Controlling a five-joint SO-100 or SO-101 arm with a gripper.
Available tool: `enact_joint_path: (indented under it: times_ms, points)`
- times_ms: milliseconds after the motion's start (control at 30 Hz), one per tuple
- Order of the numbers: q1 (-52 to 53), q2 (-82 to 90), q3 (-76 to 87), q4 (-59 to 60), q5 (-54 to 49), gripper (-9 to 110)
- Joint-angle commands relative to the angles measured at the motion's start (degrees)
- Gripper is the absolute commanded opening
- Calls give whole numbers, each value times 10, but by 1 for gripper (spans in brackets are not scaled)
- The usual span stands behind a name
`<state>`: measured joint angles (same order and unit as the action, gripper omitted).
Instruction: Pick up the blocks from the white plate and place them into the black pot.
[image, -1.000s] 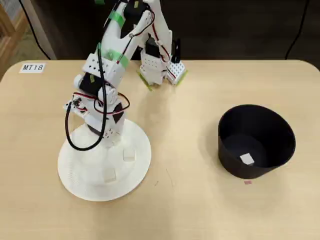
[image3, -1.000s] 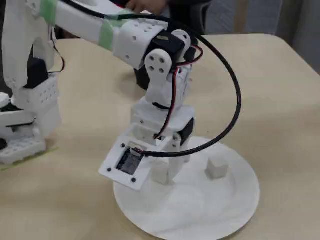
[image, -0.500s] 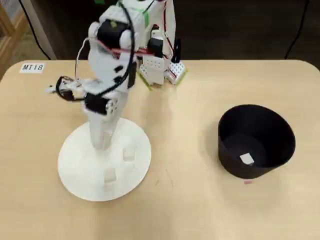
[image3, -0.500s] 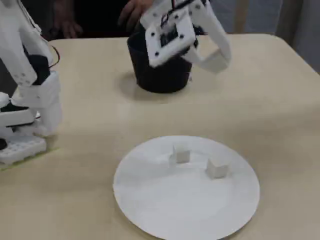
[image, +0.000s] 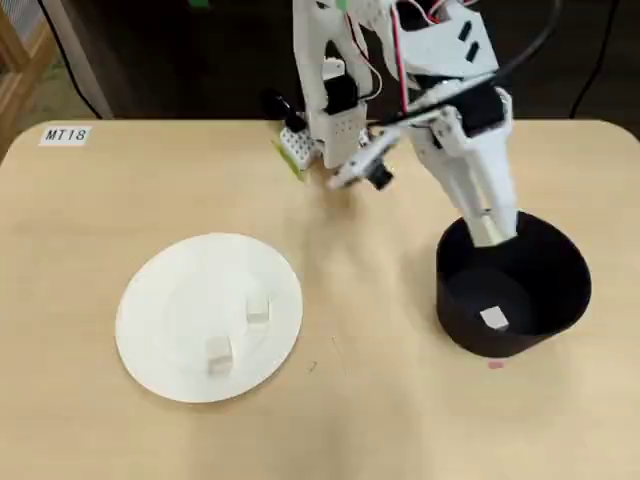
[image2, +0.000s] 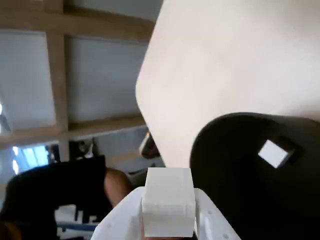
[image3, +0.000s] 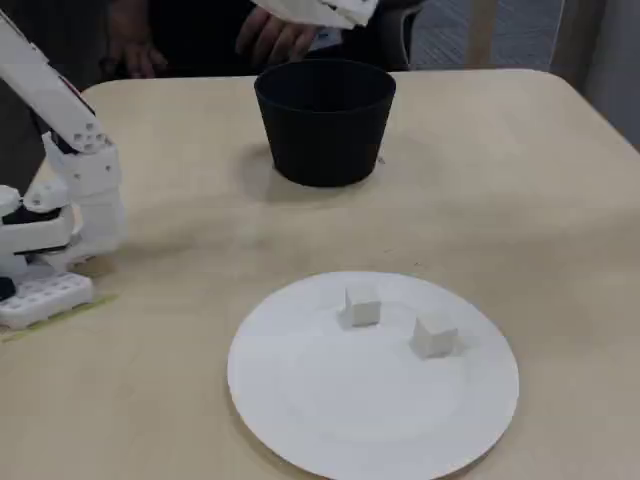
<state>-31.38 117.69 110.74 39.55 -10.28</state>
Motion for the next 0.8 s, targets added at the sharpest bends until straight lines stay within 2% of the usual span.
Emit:
enact_joint_path:
  times_ms: [0,333,367,433,500,567,667,733,767]
  points:
    - [-25,-13,48,-89,-6,-2]
    - [-33,-69,62,-135,-10,-2]
    - [-33,-69,62,-131,-11,1]
    - [-33,-65,62,-116,-21,19]
    - [-30,-62,60,-101,-27,25]
    - [-25,-57,59,-91,-29,27]
    - [-18,-47,58,-78,-33,26]
    - [-10,-38,55,-62,-34,18]
    - [-2,-29,54,-50,-37,11]
